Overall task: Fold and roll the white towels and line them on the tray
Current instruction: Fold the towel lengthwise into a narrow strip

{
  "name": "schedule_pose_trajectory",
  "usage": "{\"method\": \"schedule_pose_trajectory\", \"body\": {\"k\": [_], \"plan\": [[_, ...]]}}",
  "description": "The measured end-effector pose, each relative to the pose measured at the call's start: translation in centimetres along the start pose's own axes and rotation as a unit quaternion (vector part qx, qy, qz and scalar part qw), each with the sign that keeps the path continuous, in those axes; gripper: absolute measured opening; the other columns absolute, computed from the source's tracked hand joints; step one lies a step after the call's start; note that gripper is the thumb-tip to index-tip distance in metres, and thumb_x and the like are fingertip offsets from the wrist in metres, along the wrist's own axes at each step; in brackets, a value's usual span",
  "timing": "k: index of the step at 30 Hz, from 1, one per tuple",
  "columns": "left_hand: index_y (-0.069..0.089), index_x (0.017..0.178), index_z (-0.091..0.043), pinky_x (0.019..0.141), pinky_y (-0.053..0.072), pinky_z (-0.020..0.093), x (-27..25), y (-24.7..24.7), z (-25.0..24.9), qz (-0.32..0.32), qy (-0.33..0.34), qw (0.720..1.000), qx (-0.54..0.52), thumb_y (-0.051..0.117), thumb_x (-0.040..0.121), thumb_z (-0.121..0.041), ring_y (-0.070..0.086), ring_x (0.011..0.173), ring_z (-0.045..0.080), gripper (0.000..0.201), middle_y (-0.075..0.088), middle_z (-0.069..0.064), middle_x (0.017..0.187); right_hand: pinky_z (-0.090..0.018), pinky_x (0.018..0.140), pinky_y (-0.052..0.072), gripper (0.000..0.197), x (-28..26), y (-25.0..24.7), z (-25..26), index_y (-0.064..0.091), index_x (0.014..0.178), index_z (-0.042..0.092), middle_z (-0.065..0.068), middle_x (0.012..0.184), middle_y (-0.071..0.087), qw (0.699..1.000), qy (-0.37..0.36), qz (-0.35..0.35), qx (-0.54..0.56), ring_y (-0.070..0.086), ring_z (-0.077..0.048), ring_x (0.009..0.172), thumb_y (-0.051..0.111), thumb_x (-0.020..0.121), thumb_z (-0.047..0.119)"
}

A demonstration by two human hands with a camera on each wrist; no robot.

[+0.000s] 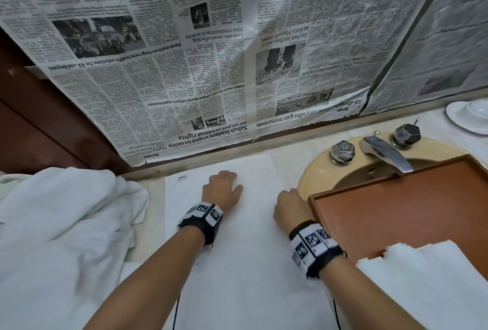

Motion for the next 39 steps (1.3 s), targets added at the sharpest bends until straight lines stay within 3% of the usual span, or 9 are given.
{"method": "schedule_pose_trajectory", "body": {"k": [3,7,13,19,22,26,29,36,39], "plan": [[0.057,0.131,-0.017,0.099,0.044,0.039,2.3,0.6,-4.8,0.014,0.048,0.997,-0.059,0.053,0.097,-0.039,0.053,0.120,0.029,0.041,0.058,0.008,0.130,-0.027,0.075,0.040,0.022,-1.6,0.6,-1.0,0.059,0.114,0.008,-0.012,0.123,0.054,0.999,0.026,-0.020,-0.020,0.060,-0.026,0.106,0.047,0.096,0.007],[0.065,0.100,-0.017,0.084,0.052,0.037,4.1,1.8,-9.8,0.041,0.010,0.996,-0.083,0.062,0.089,-0.045,0.062,0.097,0.026,0.030,0.065,0.005,0.104,-0.029,0.080,0.048,0.021,-1.2,1.1,-2.4,0.063,0.109,0.008,-0.010,0.120,0.055,0.999,0.030,-0.038,0.005,0.062,-0.026,0.101,0.048,0.094,0.004],[0.065,0.096,-0.013,0.081,0.056,0.038,5.3,3.0,-10.8,0.058,-0.066,0.994,-0.064,0.069,0.081,-0.038,0.063,0.091,0.029,0.030,0.063,0.008,0.103,-0.031,0.081,0.047,0.019,-0.7,1.8,-2.9,0.067,0.108,0.009,-0.007,0.123,0.053,0.996,0.047,-0.066,0.036,0.058,-0.024,0.108,0.052,0.097,0.012],[0.067,0.088,-0.008,0.067,0.050,0.031,4.9,3.2,-11.3,0.052,-0.055,0.995,-0.070,0.063,0.081,-0.025,0.063,0.083,0.028,0.019,0.066,0.010,0.096,-0.029,0.079,0.045,0.021,-0.4,1.8,-2.6,0.063,0.112,0.012,-0.005,0.120,0.054,0.990,0.074,-0.081,0.085,0.060,-0.024,0.104,0.051,0.096,0.017],[0.064,0.076,-0.011,0.070,0.050,0.032,4.3,2.5,-10.7,0.031,-0.054,0.988,-0.142,0.062,0.081,-0.021,0.060,0.076,0.025,0.012,0.066,0.004,0.081,-0.030,0.076,0.042,0.022,-0.3,1.6,-2.8,0.064,0.108,0.013,-0.005,0.116,0.056,0.987,0.072,-0.075,0.123,0.059,-0.025,0.102,0.051,0.095,0.025],[0.061,0.075,-0.018,0.073,0.045,0.026,3.1,1.3,-9.5,0.005,-0.063,0.970,-0.233,0.064,0.084,-0.019,0.059,0.081,0.017,0.009,0.064,-0.004,0.079,-0.034,0.071,0.052,0.015,-0.8,2.2,-3.1,0.060,0.093,0.013,-0.003,0.092,0.064,0.975,0.044,-0.068,0.205,0.060,-0.024,0.086,0.056,0.092,0.028],[0.059,0.074,-0.019,0.070,0.040,0.025,2.5,0.8,-8.8,0.015,-0.097,0.966,-0.240,0.062,0.081,-0.015,0.051,0.074,0.018,0.008,0.058,0.000,0.076,-0.038,0.076,0.055,0.010,-1.8,2.8,-3.4,0.058,0.090,0.018,-0.004,0.090,0.064,0.965,0.055,-0.048,0.252,0.062,-0.023,0.083,0.061,0.089,0.027],[0.073,0.073,-0.017,0.086,0.056,0.030,0.2,-1.4,-6.4,0.000,-0.118,0.924,-0.364,0.068,0.081,-0.018,0.071,0.087,0.017,0.010,0.075,0.001,0.081,-0.033,0.069,0.055,0.005,-5.9,3.4,-3.7,0.063,0.082,0.023,0.002,0.075,0.065,0.963,0.030,-0.063,0.261,0.061,-0.016,0.070,0.063,0.086,0.022],[0.073,0.079,-0.018,0.083,0.059,0.034,-1.4,-3.1,-4.2,-0.018,-0.119,0.898,-0.424,0.067,0.083,-0.020,0.072,0.082,0.014,0.008,0.075,-0.003,0.080,-0.027,0.064,0.048,0.005,-8.2,1.9,-0.9,0.066,0.084,0.015,0.002,0.069,0.063,0.961,-0.026,-0.084,0.263,0.059,-0.016,0.068,0.063,0.086,0.019]]}}
Point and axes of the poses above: each hand's wrist, its own x-axis towards the middle knuckle, its own y-axis out of the palm, z = x × y, the point moved 2 cm from there along x, towards the middle knuckle
